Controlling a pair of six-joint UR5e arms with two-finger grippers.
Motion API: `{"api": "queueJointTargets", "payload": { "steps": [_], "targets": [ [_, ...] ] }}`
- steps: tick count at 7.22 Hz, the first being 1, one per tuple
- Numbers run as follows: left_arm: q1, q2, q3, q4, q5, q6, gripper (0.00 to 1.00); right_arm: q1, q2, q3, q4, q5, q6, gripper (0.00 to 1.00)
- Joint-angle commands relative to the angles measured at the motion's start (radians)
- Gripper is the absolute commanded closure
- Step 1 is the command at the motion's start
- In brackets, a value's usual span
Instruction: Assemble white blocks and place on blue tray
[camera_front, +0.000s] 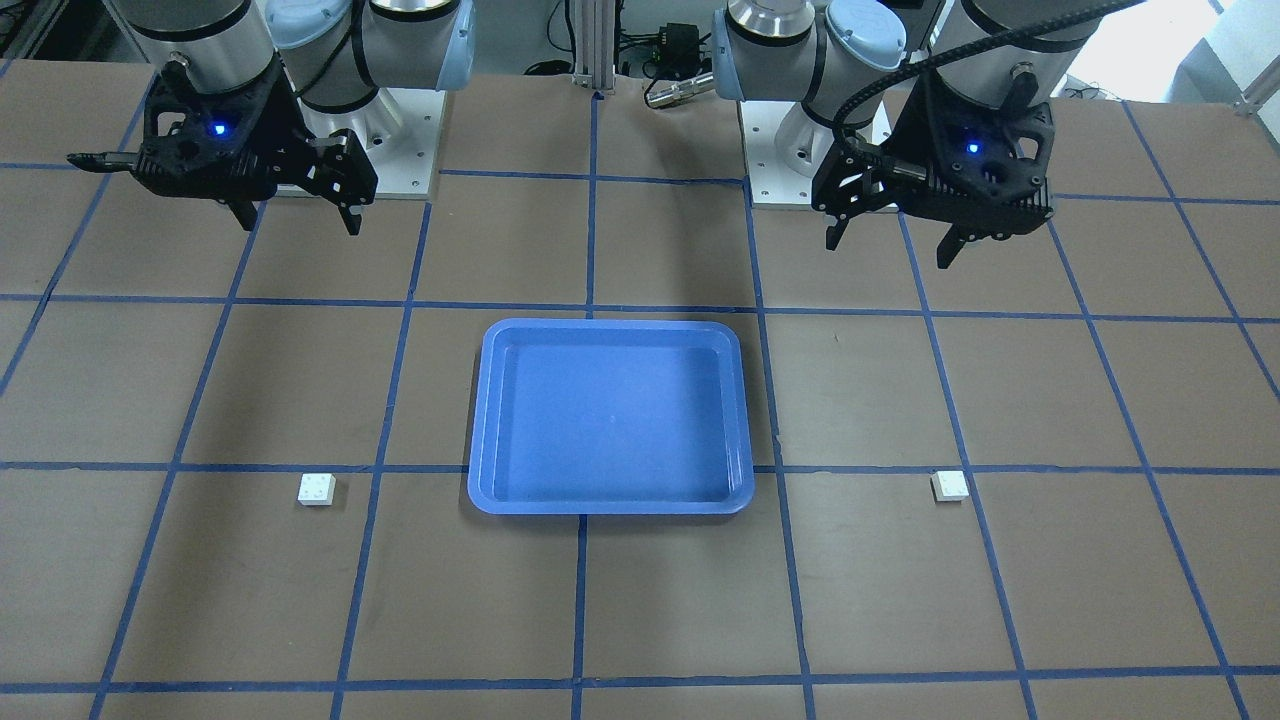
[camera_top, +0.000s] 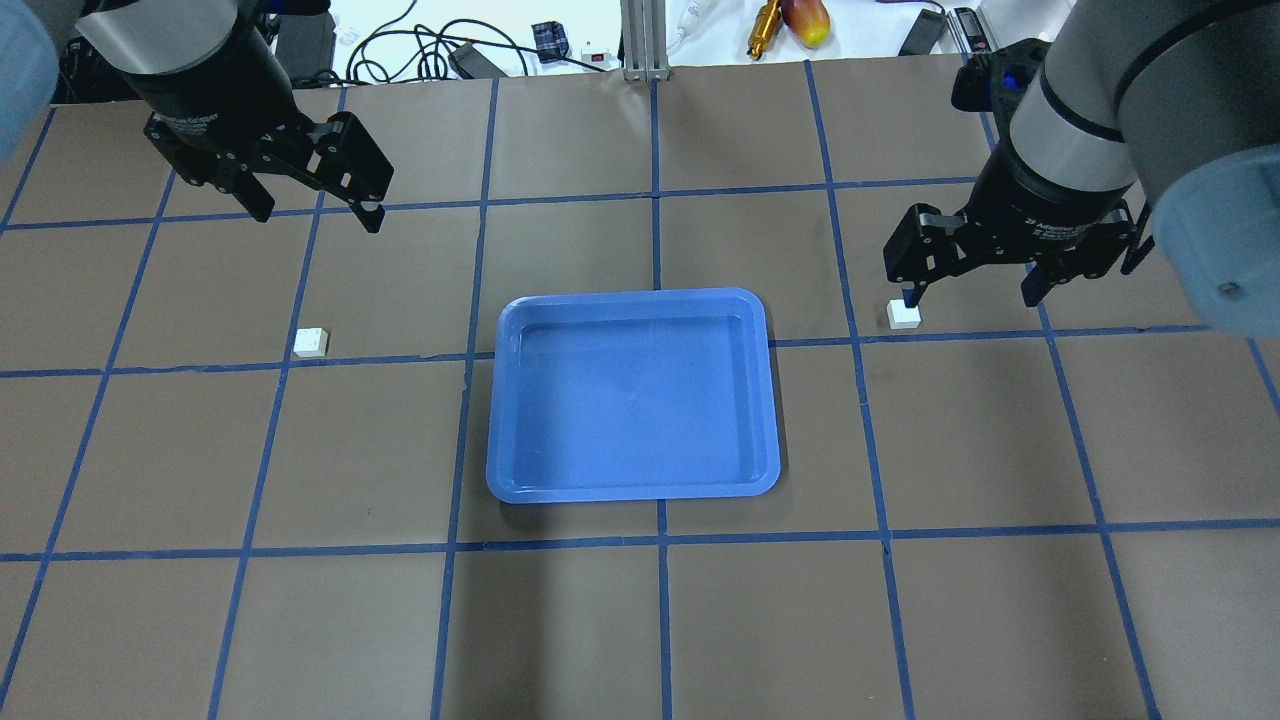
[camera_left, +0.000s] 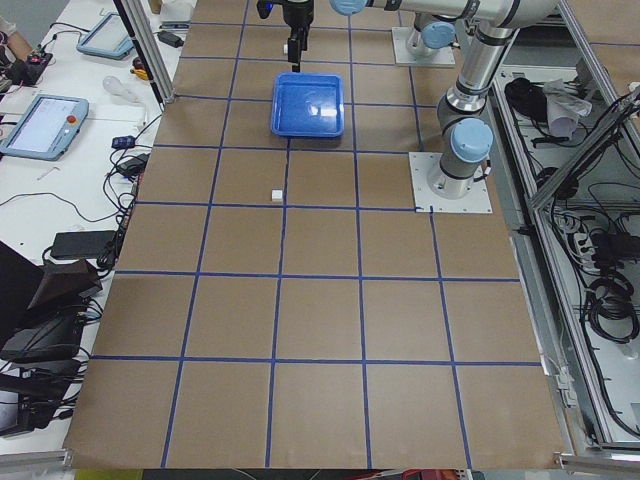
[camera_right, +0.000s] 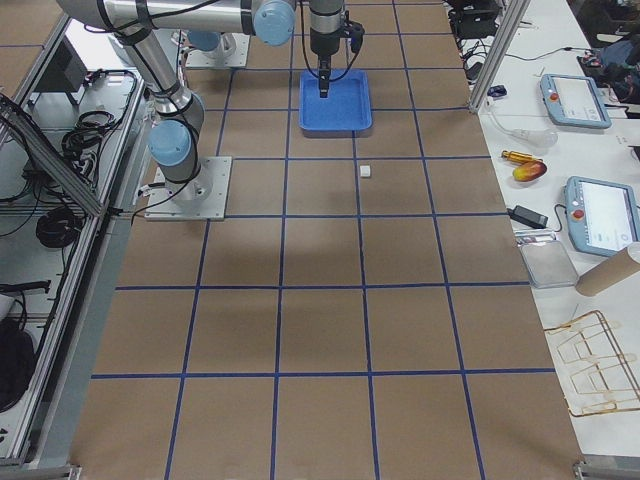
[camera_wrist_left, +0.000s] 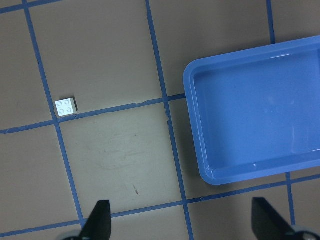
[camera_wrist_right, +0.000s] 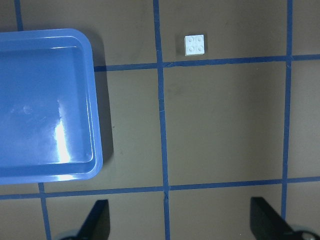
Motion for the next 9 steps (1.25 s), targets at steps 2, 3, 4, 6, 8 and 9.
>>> {"api": "queueJointTargets", "payload": {
  "steps": [2,3,4,6,8,9],
  "targets": [
    [0.000,-0.003,-0.001,0.000,-0.001,-0.002,0.00,0.000,0.000,0.002,0.000,0.001,0.035,0.00],
    [0.000,-0.003,-0.002,0.000,0.000,-0.002,0.00,0.000,-0.003,0.002,0.000,0.003,0.033,0.00],
    [0.000,-0.008,-0.003,0.000,0.000,-0.003,0.00,0.000,0.002,0.008,-0.003,0.000,0.033,0.00],
    [0.018,-0.048,-0.005,0.012,-0.005,-0.002,0.00,0.000,0.003,0.010,-0.008,-0.002,0.035,0.00],
    [0.084,-0.150,-0.006,0.078,-0.001,0.015,0.00,0.000,0.010,0.019,-0.012,0.000,0.035,0.00],
    [0.131,-0.199,-0.006,0.089,0.000,0.033,0.00,-0.006,0.020,0.023,-0.009,-0.002,0.033,0.00]
  ]
}}
